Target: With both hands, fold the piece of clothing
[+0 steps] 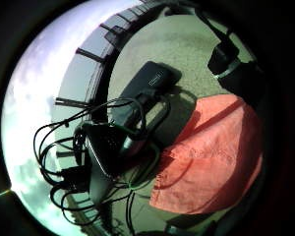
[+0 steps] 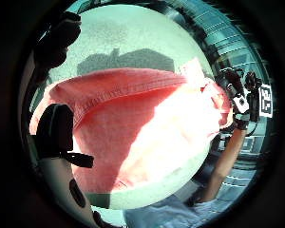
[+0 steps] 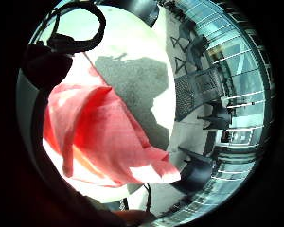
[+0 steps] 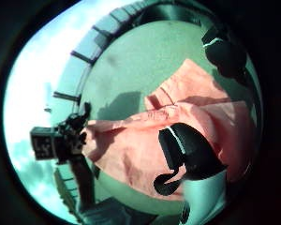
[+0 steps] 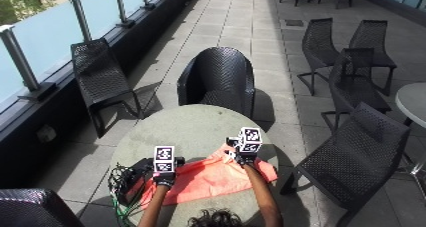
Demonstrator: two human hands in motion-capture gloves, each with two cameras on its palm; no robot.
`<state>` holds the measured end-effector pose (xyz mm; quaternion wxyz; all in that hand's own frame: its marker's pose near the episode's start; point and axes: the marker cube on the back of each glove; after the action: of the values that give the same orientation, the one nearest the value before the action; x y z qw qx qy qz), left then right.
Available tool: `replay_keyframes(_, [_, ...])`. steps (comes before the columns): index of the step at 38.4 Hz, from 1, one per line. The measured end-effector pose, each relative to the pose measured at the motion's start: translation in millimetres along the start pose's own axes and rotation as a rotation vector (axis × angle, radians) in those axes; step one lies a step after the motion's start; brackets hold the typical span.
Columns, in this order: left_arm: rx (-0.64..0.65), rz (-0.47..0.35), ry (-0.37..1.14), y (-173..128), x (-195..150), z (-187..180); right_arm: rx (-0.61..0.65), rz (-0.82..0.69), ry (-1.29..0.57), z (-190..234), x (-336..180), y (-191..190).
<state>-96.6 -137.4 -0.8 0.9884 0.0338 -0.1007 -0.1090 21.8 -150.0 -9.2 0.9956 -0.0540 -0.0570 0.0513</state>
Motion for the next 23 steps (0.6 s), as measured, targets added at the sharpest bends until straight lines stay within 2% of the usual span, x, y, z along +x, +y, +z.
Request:
replay_keyframes(4, [0.067,0.077,0.092,-9,11,43,-0.16,0.341,-0.008,-6,42,66])
replay_keyframes(6, [0.11,0.111,0.142,-4,19,53,-0.133,0.485,0.035,-4,68,86])
replay_keyframes(8, [0.125,0.134,0.173,1,25,62,-0.078,0.552,0.061,1,87,93])
replay_keyframes(10, [0.104,0.141,0.176,10,30,66,-0.049,0.548,0.05,12,100,95])
replay_keyframes(15, [0.009,0.159,0.127,27,39,75,-0.109,0.511,0.011,46,119,99])
replay_keyframes(17, [-0.032,0.159,0.078,39,40,64,-0.105,0.511,0.013,59,124,101])
replay_keyframes(20, [-0.057,0.16,0.044,62,41,35,-0.057,0.51,0.026,72,127,104])
replay_keyframes(23, [-0.103,0.176,0.091,71,44,32,0.04,0.51,0.088,77,131,104])
